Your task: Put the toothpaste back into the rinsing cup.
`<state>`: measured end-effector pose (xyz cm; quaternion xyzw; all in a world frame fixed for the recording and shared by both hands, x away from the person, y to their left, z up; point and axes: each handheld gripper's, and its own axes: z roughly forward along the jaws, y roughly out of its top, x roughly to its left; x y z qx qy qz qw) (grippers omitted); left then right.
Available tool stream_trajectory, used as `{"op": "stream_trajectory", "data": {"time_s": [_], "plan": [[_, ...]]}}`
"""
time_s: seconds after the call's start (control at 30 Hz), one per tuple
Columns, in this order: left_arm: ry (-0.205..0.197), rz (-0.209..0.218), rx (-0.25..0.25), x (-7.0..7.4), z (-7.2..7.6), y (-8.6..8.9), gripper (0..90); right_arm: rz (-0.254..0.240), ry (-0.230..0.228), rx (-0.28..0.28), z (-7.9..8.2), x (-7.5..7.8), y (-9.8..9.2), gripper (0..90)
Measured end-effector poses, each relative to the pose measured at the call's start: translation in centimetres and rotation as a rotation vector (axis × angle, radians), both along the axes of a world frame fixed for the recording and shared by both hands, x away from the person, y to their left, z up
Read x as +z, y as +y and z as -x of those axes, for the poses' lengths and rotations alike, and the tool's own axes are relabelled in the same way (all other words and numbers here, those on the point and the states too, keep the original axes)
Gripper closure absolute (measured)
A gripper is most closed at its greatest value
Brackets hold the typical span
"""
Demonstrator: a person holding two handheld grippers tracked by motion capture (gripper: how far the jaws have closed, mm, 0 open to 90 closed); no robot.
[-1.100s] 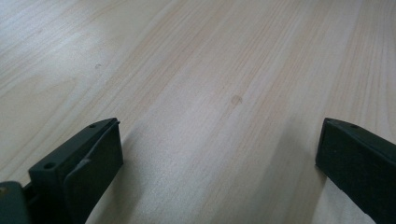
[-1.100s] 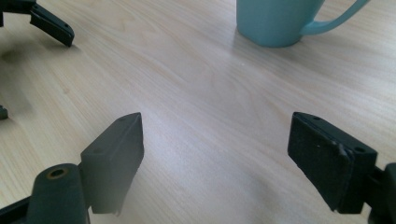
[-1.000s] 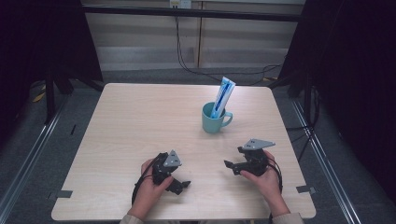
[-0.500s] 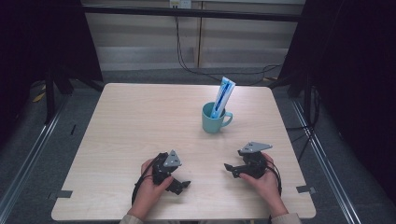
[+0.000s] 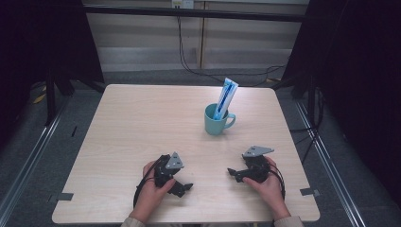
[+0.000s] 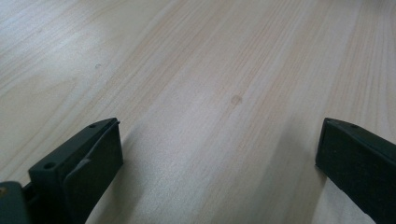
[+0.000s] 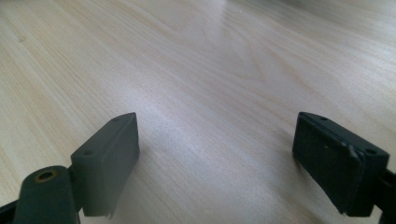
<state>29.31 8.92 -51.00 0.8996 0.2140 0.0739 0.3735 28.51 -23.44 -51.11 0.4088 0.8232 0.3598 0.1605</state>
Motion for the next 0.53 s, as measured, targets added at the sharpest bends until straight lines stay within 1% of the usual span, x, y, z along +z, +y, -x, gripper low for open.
{"op": "stream_trajectory", "data": {"time_s": [0.13,0.53], "plan": [[0.000,0.000,0.000,0.00,0.00,0.00,0.1,0.001,0.008,-0.002,0.01,0.00,0.04,12.6],[0.000,0.000,0.000,0.00,0.01,0.00,0.1,0.006,0.004,0.003,-0.04,-0.03,0.06,12.0]]}}
